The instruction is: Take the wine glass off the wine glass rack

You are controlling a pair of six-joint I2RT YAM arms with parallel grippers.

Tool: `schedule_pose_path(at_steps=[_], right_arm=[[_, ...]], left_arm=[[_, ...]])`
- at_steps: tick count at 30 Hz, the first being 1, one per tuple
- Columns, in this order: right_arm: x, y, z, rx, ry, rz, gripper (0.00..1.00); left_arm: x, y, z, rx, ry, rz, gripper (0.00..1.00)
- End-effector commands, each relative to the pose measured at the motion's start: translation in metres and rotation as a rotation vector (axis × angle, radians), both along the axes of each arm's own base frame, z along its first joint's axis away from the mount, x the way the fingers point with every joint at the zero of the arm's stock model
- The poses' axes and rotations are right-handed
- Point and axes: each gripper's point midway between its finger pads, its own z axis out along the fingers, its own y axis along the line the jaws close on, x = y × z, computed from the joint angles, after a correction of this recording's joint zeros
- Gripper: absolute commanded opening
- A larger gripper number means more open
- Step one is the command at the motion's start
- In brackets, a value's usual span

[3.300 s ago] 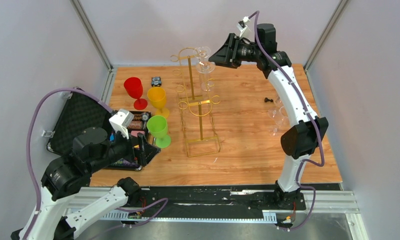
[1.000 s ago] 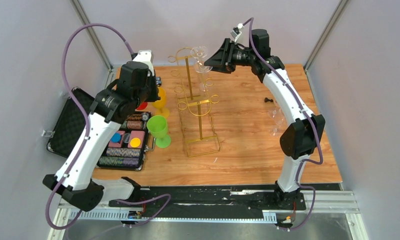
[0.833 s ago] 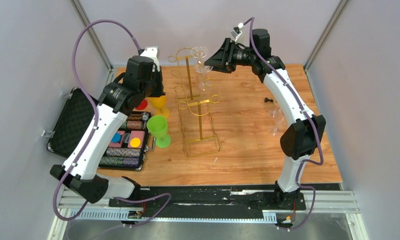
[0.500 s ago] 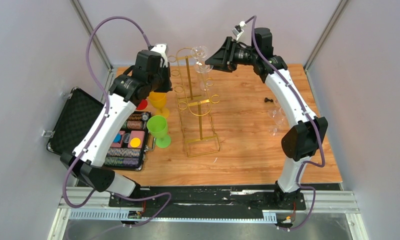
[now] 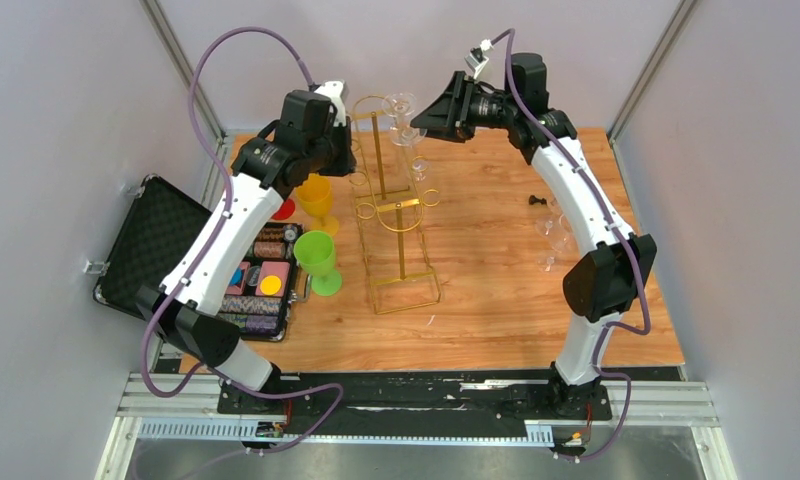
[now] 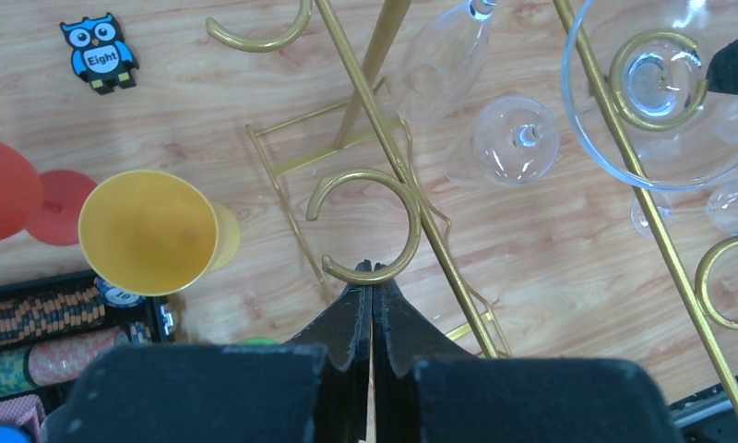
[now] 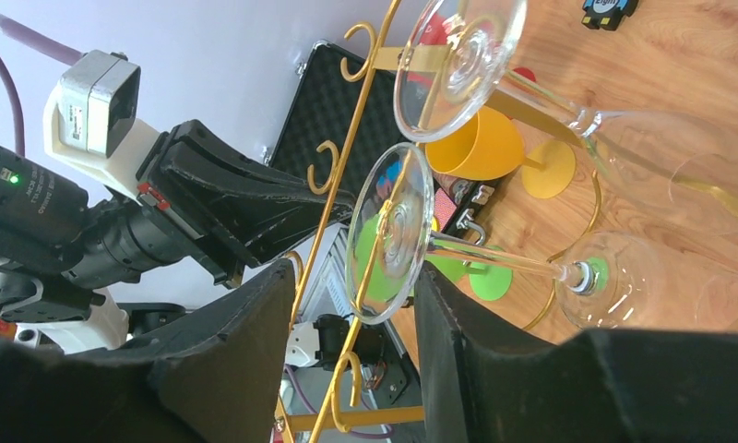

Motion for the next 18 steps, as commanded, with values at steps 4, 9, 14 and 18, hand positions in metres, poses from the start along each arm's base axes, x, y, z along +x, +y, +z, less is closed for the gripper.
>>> schedule_pose_path(at_steps=[4, 9, 14, 18], right_arm=[[-0.011, 0.0, 0.05, 0.064, -0.119, 0.025, 0.48], [-0.012, 0.004, 0.053, 0.074, -0.119, 0.037, 0.47], [-0.009, 0.009, 0.05, 0.075, -0.108, 0.042, 0.46], [-0.006, 0.013, 0.046, 0.074, -0.095, 0.04, 0.46]], left_arm=[[0.006, -0.011, 0.023, -0.05, -0.053, -0.032, 0.0], [0.007, -0.011, 0.023, -0.049, -0.053, -0.033, 0.0], [0.007, -0.011, 0.023, -0.041, -0.054, -0.037, 0.0], [0.006, -0.01, 0.023, -0.037, -0.055, -0.04, 0.0]])
